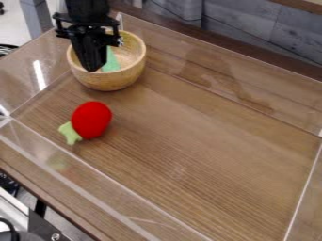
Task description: Move the red fruit to the left
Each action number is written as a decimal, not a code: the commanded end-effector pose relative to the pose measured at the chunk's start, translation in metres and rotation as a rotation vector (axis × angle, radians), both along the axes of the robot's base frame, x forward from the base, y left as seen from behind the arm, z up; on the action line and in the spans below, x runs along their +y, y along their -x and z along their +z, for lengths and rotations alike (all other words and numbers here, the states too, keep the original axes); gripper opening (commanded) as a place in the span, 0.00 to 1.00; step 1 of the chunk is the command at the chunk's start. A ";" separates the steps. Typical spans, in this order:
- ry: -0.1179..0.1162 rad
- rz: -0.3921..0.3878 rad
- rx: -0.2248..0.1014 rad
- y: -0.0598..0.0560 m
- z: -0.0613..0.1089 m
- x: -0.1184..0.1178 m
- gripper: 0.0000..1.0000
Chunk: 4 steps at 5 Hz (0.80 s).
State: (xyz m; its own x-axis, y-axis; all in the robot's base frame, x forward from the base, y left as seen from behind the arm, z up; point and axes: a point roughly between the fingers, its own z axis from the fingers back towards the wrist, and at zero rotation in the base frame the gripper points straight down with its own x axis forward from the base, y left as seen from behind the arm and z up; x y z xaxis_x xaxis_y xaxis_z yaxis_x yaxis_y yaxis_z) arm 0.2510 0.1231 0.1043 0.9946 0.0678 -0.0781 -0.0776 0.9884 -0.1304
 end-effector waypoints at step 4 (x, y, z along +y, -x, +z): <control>-0.052 0.099 -0.047 -0.009 -0.004 0.000 0.00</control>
State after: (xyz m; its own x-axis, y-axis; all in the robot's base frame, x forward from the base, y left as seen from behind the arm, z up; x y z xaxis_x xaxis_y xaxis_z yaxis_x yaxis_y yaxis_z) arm 0.2592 0.1202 0.0921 0.9853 0.1621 -0.0548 -0.1668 0.9813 -0.0961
